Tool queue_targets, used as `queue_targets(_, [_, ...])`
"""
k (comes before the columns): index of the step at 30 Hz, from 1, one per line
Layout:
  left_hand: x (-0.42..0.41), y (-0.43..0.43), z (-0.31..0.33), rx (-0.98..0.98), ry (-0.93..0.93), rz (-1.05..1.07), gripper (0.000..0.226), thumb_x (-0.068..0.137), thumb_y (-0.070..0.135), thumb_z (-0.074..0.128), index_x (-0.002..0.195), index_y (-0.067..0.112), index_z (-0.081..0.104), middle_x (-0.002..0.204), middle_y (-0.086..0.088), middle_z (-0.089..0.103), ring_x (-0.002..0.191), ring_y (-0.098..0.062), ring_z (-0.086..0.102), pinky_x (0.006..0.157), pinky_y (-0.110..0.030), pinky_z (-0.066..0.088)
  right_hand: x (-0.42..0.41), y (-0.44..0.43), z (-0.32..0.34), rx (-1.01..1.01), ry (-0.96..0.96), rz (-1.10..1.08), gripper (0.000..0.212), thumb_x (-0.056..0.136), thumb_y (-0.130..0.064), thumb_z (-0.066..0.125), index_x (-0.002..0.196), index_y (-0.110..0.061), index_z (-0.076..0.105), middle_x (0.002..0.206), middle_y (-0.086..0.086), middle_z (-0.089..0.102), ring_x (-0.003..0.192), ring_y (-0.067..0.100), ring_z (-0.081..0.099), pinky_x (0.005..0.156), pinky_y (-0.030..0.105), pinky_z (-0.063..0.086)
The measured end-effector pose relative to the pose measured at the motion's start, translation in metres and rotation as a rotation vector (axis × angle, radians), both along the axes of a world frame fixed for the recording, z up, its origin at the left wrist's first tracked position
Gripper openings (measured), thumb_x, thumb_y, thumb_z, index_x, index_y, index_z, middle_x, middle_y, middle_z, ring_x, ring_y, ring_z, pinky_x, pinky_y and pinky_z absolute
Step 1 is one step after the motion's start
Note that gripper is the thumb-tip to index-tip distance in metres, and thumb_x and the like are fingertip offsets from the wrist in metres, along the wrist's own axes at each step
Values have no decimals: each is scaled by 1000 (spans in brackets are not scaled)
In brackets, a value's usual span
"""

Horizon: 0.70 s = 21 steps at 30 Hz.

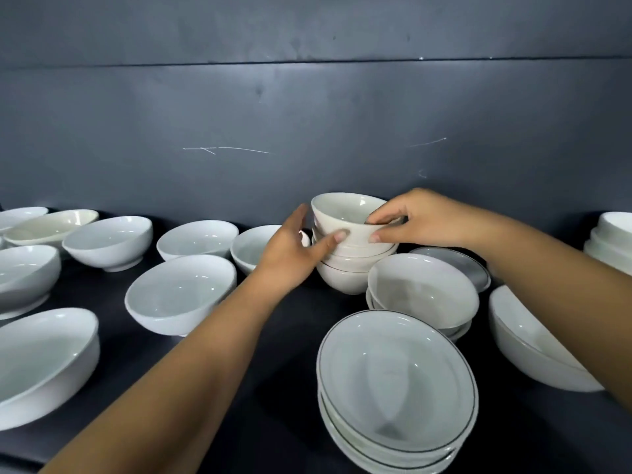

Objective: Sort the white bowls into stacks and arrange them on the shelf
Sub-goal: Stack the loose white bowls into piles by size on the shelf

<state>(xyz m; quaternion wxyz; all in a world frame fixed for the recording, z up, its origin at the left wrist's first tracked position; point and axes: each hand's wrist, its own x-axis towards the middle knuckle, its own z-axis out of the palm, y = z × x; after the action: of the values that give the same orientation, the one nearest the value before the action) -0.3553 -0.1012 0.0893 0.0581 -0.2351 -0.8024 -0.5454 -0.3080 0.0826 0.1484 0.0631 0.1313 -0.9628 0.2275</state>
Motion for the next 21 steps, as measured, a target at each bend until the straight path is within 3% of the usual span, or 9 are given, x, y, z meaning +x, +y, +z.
queue_targets(2, [15,-19,19,35,13,81,50,83,36,64,128,16,52,127,3,56,115,-12,52,89,-11,38,4,-12,13,-87,67,-20,5,80,-20,68,84,-17,70,80,-11,66,68,-12,57,70,2,40])
queue_targets(3, [23,-33,28,70,34,96,36,87,28,61,121,15,58,118,4,60,106,-6,55,81,-3,38,6,-22,20,-111,97,-18,7,80,-19,68,87,-17,71,83,-13,67,74,-12,58,76,5,42])
queue_targets(5, [40,-66,46,112,89,120,17,89,25,57,103,21,66,99,9,64,86,4,56,71,3,36,10,-48,38,-120,155,-13,8,81,-16,67,86,-13,71,87,-4,70,84,4,62,89,23,47])
queue_targets(7, [58,-103,59,49,216,168,17,90,33,53,90,27,69,82,15,64,73,6,54,67,1,36,17,-82,56,-106,239,18,10,82,-16,66,86,-10,72,89,2,71,85,12,64,90,29,47])
queue_targets(9, [72,-149,64,-85,363,247,26,88,45,53,86,26,70,65,17,62,61,-2,53,62,-4,36,22,-123,69,-122,287,103,9,82,-15,65,83,-10,73,82,1,72,76,6,62,86,26,47])
queue_targets(12, [90,-224,64,-231,464,351,42,79,52,44,89,21,71,76,16,67,77,-8,56,66,-7,36,28,-192,77,-139,286,219,9,79,-21,67,79,-13,73,74,-16,67,72,-3,61,81,20,46])
queue_targets(14, [96,-278,55,-276,455,444,46,78,52,42,93,20,72,89,7,70,81,-10,57,67,-16,37,28,-242,71,-117,269,271,13,76,-28,67,77,-17,73,77,-12,70,81,3,63,85,25,47])
queue_targets(17, [99,-350,29,-308,372,562,47,76,47,42,97,17,71,96,4,70,88,-19,63,68,-20,33,21,-314,50,-45,218,338,12,75,-32,67,76,-21,72,83,-5,72,81,7,62,86,32,48])
queue_targets(21, [85,-423,-16,-296,167,634,31,85,40,60,102,16,69,99,0,69,97,-24,64,75,-23,38,1,-393,8,185,174,424,22,81,-34,65,93,-17,72,93,-3,70,82,6,58,81,25,42])
